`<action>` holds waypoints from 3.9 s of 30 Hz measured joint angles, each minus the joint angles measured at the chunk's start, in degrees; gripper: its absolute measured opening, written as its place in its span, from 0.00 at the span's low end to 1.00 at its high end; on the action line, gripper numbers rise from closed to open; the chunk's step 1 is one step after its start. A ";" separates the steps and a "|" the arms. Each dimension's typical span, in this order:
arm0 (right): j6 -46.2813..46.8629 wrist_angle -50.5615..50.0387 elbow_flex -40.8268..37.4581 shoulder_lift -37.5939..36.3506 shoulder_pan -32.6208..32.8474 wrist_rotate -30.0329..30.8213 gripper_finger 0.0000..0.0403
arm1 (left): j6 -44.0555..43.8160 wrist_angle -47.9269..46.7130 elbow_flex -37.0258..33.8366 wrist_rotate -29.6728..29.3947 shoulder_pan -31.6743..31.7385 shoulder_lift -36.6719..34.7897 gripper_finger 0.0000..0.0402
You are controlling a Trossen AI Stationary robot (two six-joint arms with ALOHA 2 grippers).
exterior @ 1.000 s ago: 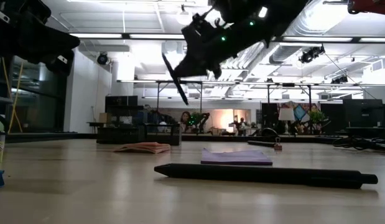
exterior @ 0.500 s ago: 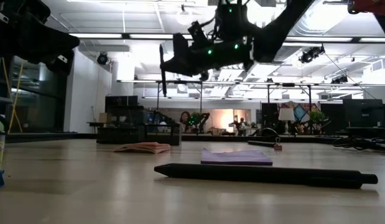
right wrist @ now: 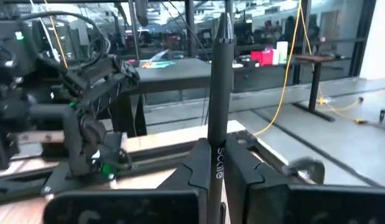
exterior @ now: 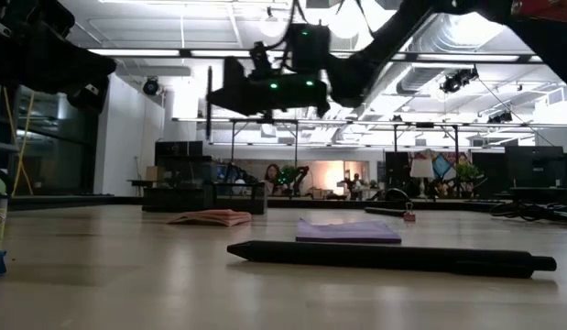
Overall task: Pick and place office supplies into organizer
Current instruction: Put the black pen into the black desk organizer
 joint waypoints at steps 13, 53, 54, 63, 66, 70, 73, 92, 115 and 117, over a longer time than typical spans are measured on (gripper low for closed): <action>-1.53 -15.59 19.94 10.13 -2.57 0.46 0.01 | -0.09 -0.31 0.00 2.72 0.00 0.00 0.00; 2.81 -21.15 23.82 13.90 -4.15 -9.07 0.22 | -0.06 -0.35 0.00 3.52 0.00 0.20 0.00; 2.27 -21.64 23.82 13.90 -3.98 -10.59 0.22 | -0.08 -0.35 0.00 3.54 0.00 0.33 0.00; -10.02 -34.35 23.76 7.41 1.68 -9.93 0.20 | -0.07 -0.64 0.00 3.54 0.00 1.69 0.00; -13.10 -42.39 23.78 4.10 4.12 -8.26 0.20 | -0.06 -0.41 0.00 3.54 0.01 1.88 0.00; -12.94 -55.20 23.78 1.41 5.86 -6.30 0.19 | -0.07 -0.39 0.00 3.56 0.00 1.88 0.00; -11.12 -62.92 23.78 0.85 6.07 -7.97 0.20 | -0.07 -0.39 0.00 3.58 0.00 1.88 0.00; -7.28 -87.59 23.78 0.44 15.92 -7.40 0.20 | 0.18 -0.39 0.00 3.29 0.00 1.88 0.00; -0.21 -93.71 23.78 0.44 23.48 5.45 0.37 | 0.18 -0.39 0.00 3.32 0.02 1.88 0.00; 1.44 -95.16 23.78 0.44 23.52 6.15 0.39 | 0.18 -0.39 0.00 3.32 0.00 1.88 0.00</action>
